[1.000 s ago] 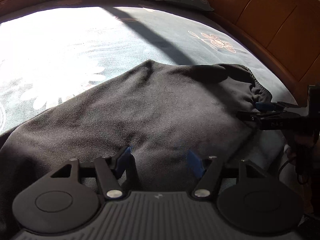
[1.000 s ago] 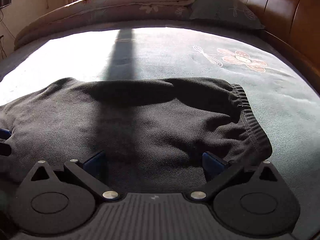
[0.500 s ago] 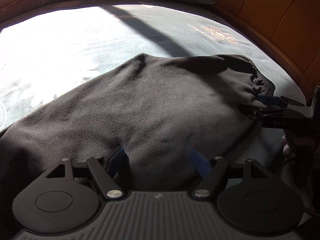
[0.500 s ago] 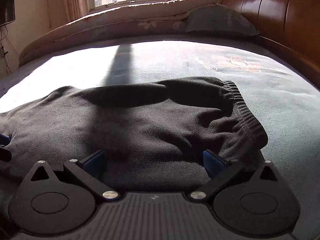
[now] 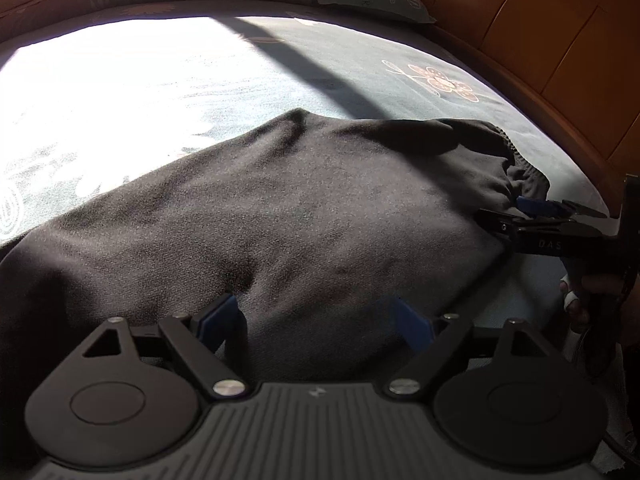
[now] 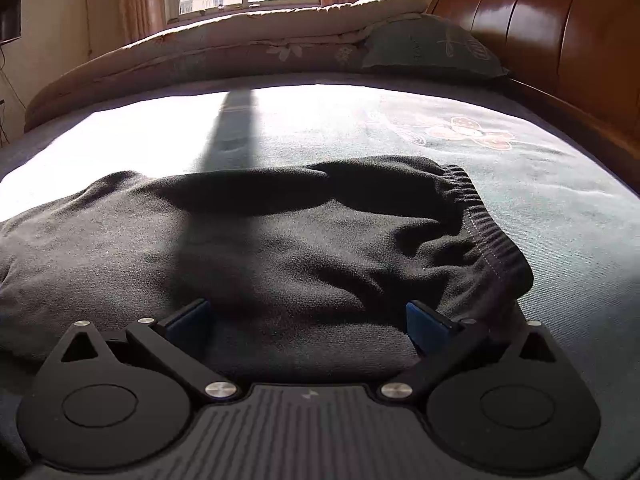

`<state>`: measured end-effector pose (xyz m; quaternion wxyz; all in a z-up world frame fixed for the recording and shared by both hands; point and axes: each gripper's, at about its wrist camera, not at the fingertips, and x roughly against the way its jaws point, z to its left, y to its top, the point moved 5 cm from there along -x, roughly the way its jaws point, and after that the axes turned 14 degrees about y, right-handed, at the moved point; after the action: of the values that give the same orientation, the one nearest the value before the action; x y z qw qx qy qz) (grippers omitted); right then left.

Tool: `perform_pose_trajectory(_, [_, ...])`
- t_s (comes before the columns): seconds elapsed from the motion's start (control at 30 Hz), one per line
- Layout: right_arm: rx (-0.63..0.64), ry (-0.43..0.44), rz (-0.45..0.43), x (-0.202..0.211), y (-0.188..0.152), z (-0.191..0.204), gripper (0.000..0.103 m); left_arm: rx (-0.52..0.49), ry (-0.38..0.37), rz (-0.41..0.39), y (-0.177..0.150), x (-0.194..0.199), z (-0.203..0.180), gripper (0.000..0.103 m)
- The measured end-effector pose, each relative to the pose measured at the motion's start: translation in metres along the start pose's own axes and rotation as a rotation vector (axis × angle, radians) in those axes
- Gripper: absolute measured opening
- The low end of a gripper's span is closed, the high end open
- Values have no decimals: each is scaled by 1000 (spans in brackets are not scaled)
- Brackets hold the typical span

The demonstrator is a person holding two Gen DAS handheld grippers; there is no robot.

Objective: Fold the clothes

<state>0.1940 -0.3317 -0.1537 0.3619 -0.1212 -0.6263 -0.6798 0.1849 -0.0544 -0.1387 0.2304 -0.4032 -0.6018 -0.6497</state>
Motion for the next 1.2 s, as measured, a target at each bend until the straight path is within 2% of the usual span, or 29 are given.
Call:
perform_pose_trajectory(0.07, [-22, -37, 48, 0, 7, 5, 103, 22, -22, -5, -1, 1, 4, 85])
perform_pose_trajectory(0.13, [-23, -36, 30, 2, 17, 17, 103, 51, -38, -6, -2, 3, 7, 85])
perform_pose_trajectory(0.23, [8, 49, -14, -2, 30, 44, 103, 92, -64, -12, -4, 16, 13, 85])
perform_pose_trajectory(0.33, [74, 134, -17, -23, 33, 67, 103, 128, -82, -40, -2, 41, 25, 85])
perform_pose_trajectory(0.4, [52, 176, 3, -41, 28, 74, 103, 151, -85, -61, 2, 60, 38, 85])
perform_pose_trajectory(0.53, [87, 133, 41, -55, 28, 84, 103, 195, -34, -100, 16, 87, 74, 85])
perform_pose_trajectory(0.6, [73, 130, 47, -58, 31, 84, 103, 229, -10, -105, 24, 91, 94, 85])
perform_pose_trajectory(0.7, [73, 127, 56, -59, 33, 83, 103, 294, 65, -100, 33, 86, 123, 85])
perform_pose_trajectory(0.87, [81, 126, 66, -58, 32, 83, 103, 450, 134, -69, 27, 78, 179, 85])
perform_pose_trajectory(1.0, [83, 116, 74, -57, 32, 84, 103, 594, 161, -69, 7, 85, 231, 85])
perform_pose_trajectory(1.07, [83, 110, 75, -58, 32, 85, 103, 675, 147, -72, -8, 86, 252, 85])
perform_pose_trajectory(1.2, [83, 99, 75, -60, 32, 86, 103, 878, 35, -37, -47, 66, 285, 84])
